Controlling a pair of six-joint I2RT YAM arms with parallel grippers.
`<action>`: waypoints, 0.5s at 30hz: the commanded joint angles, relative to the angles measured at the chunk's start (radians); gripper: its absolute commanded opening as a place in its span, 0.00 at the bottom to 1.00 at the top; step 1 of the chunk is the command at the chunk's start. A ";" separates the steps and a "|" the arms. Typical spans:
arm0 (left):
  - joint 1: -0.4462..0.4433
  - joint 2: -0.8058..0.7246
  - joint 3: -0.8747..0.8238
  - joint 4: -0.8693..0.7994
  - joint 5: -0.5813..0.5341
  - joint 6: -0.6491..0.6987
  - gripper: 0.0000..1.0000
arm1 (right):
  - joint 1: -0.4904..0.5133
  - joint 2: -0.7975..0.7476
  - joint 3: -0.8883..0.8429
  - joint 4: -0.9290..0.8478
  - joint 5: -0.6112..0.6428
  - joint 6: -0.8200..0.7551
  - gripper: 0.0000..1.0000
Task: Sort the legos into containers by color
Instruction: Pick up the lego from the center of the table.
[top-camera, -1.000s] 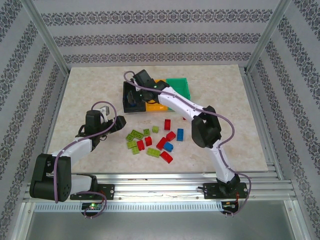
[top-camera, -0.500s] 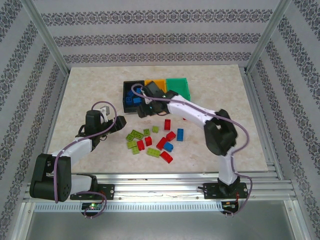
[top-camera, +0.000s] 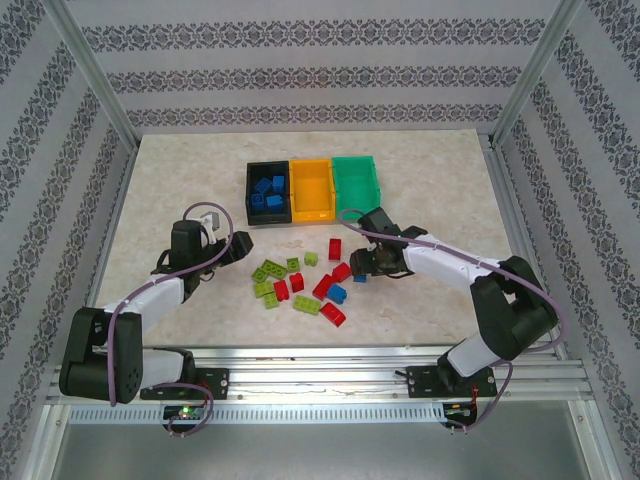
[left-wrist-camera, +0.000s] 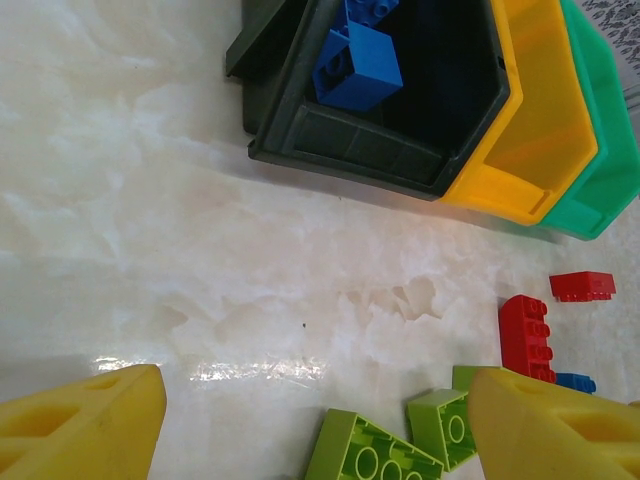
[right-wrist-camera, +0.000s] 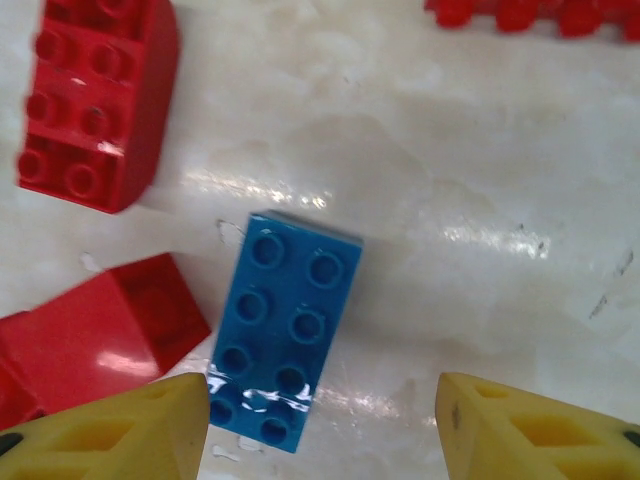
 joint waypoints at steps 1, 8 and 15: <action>0.016 -0.003 -0.013 0.053 0.010 -0.007 0.79 | 0.009 0.015 0.003 0.052 -0.011 0.031 0.62; 0.016 0.004 -0.008 0.047 0.008 -0.001 0.79 | 0.035 0.117 0.059 0.072 -0.028 0.035 0.62; 0.016 -0.006 -0.014 0.048 0.006 -0.003 0.79 | 0.061 0.160 0.085 0.026 0.036 0.012 0.48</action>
